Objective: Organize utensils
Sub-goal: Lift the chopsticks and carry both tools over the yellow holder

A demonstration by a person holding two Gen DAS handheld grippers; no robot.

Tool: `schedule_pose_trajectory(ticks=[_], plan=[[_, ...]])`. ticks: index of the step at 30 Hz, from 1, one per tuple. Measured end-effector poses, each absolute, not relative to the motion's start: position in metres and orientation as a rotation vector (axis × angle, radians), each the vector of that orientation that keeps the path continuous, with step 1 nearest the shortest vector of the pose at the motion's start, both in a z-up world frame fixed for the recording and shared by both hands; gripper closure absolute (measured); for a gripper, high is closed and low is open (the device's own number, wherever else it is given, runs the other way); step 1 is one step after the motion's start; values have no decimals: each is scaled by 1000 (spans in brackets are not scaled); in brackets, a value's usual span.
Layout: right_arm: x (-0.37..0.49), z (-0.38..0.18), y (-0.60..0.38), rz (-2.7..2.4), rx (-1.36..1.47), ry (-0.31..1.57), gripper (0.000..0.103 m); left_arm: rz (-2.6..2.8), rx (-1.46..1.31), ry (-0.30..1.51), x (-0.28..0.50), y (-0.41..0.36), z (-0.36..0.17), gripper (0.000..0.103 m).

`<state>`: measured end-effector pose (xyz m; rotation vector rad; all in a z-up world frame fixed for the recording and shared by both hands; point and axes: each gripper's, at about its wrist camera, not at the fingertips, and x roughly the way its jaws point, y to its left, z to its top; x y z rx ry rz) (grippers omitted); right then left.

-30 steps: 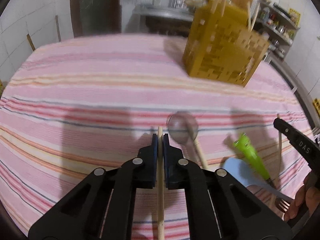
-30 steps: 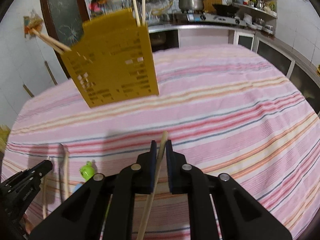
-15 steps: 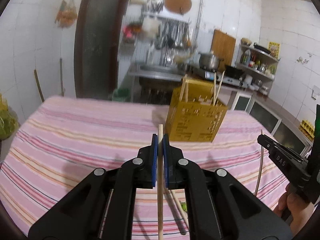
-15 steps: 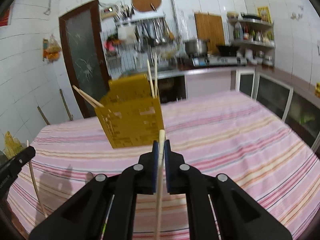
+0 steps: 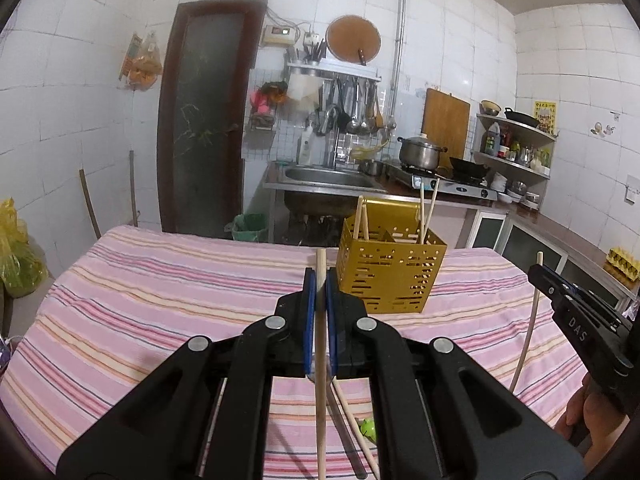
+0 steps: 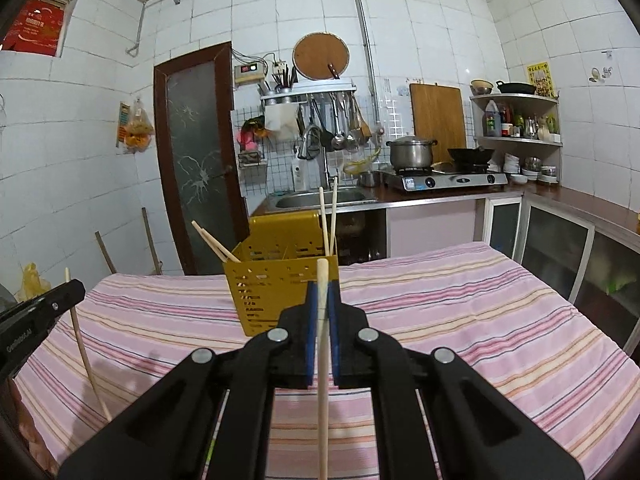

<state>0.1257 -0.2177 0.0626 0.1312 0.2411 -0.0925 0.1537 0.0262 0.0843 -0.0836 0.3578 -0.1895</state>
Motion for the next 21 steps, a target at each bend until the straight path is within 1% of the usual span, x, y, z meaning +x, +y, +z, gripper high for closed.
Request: schedule_pose_trajectory(ticks=[11,21], plan=[[129,89,-223,-76,114,167,97,-214,-45,266,154,10,116,99],[171,137,-239,-62,115,95,97,-273,-65,169,196,-11,181,99]])
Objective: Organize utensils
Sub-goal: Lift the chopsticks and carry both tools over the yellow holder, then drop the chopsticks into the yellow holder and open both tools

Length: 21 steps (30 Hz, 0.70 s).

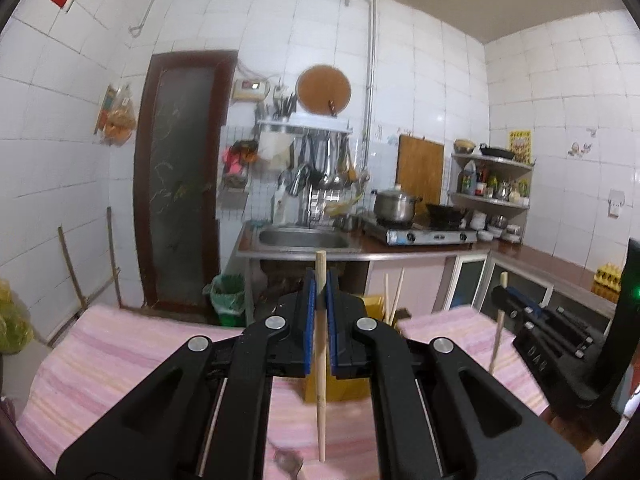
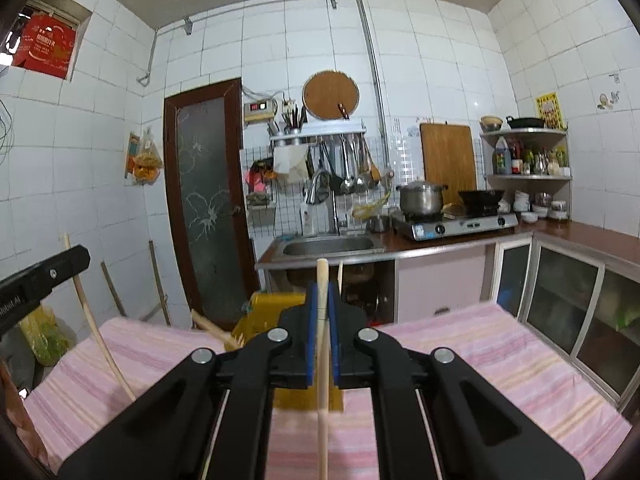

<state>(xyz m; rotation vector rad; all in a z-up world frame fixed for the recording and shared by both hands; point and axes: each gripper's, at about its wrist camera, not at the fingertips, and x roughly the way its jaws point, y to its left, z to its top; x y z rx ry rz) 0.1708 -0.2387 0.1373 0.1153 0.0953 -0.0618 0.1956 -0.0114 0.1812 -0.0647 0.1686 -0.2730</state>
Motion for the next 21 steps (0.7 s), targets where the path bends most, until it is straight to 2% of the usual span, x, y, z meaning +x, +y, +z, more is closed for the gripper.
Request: schedule_pose_trajectory(ticks=[11,16,21], plan=[[247,200,-254,-37,140,-39,97,-305,-53,45,266,-61,235,99],[290,195,-254,-29,139,-67,97,-278,-15,31,309,-77,215,99],[326,163,-256,-22,148,-74,97,-268,-28,70,353,-83,180,99]])
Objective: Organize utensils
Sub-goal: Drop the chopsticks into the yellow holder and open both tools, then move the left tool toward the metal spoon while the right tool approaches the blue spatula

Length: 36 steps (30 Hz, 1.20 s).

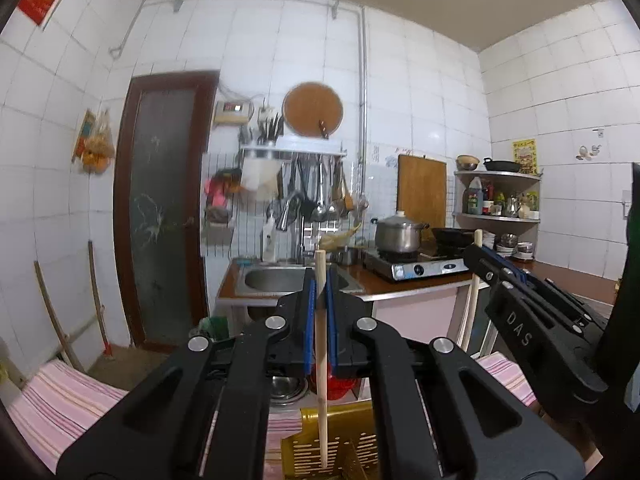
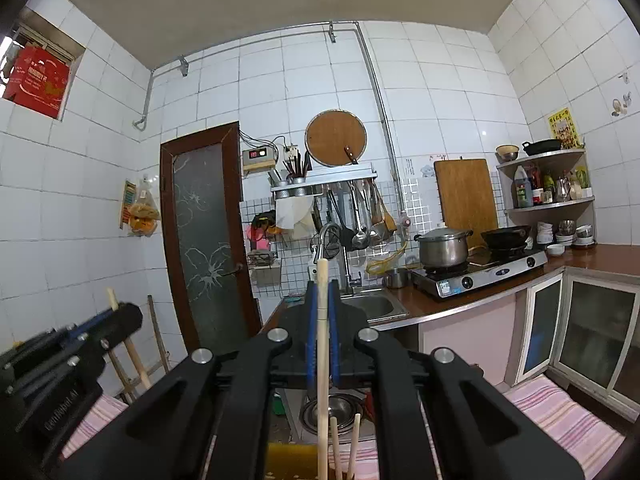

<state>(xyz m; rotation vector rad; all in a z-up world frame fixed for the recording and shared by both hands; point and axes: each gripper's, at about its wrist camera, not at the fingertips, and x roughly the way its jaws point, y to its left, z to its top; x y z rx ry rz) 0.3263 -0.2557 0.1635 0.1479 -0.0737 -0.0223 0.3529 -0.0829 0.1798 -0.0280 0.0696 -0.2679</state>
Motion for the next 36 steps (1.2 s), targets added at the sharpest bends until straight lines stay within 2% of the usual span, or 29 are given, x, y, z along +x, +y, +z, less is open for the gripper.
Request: schedule_pose_trajectory(ticks=[7,12,13,14,15,16,18,22,26,32,36], plan=[[344,106,-256,10,133,3,97,-234,-16,163,382,-81,124,99],[338,103,-259,-10,108,73,96,-253,-10,222,381,-72,124,98],[336,106,-261,-20,104,91,95,-249,-7,219,377,-69,126,88],[334,109,-264,-29,107,112,82,-246,-6,218,373,-66,131,79],[329,114,-268,-40,118,132,50,-241,-16,220,366,-60,139,53],[323,119,-274,-59,131,143,37,-239,-29,213,360,-55,145,33],[310,127,-282,-93,138,158,32,-228,-47,178,339,-43,161,28],[282,135,-294,-129,155,232,29,-200,-53,177,302,-24,181,7],[247,132,-288,-149,121,256,18,-156,-32,175,266,-4,186,5],[197,111,-267,-137,65,313,17,-135,-48,271,230,29,162,5],[176,95,-254,-136,59,342,12,-119,-41,340,216,43,136,5]])
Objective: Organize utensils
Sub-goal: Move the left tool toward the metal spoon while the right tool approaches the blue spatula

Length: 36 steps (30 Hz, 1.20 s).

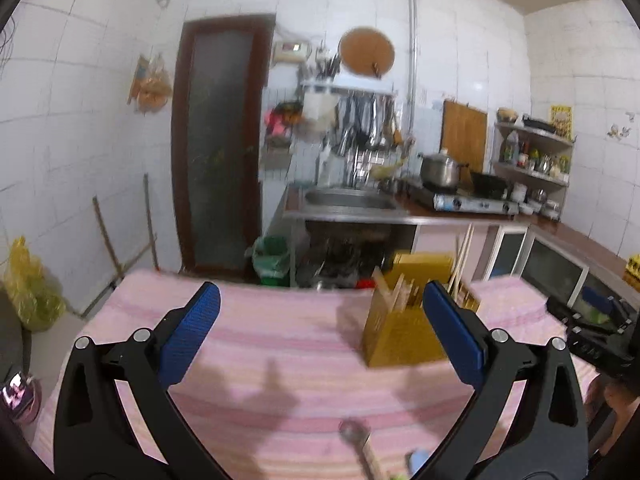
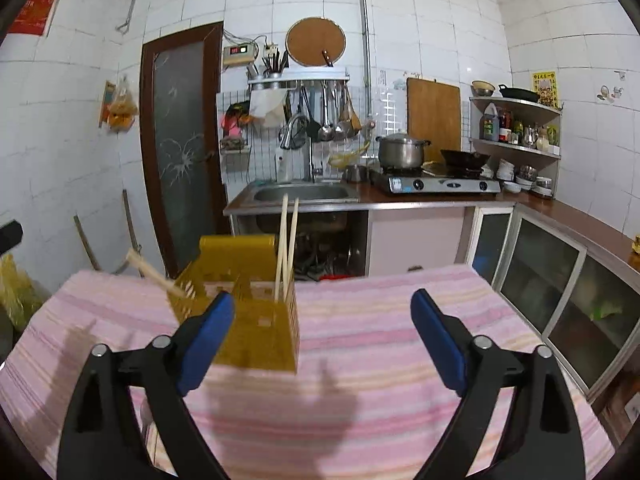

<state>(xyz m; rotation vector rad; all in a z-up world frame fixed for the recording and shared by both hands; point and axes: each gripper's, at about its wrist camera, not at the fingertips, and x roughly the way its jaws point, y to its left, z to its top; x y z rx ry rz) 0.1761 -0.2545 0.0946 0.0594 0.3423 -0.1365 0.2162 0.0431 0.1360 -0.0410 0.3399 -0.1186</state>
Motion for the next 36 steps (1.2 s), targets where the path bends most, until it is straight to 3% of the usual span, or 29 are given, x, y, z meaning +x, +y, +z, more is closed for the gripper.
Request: schedule_pose_trajectory(ticks=[12,25,36], plan=[[155,36,-226,-117,57,470,12,-46,-33,503,204,84,55,5],[162,-17,-191,-92,38,639,12,-29,27,672,211,75,-13,5],[187,-31,-144,-70,-54,811,12,30,2,772,229,86,-34,5]])
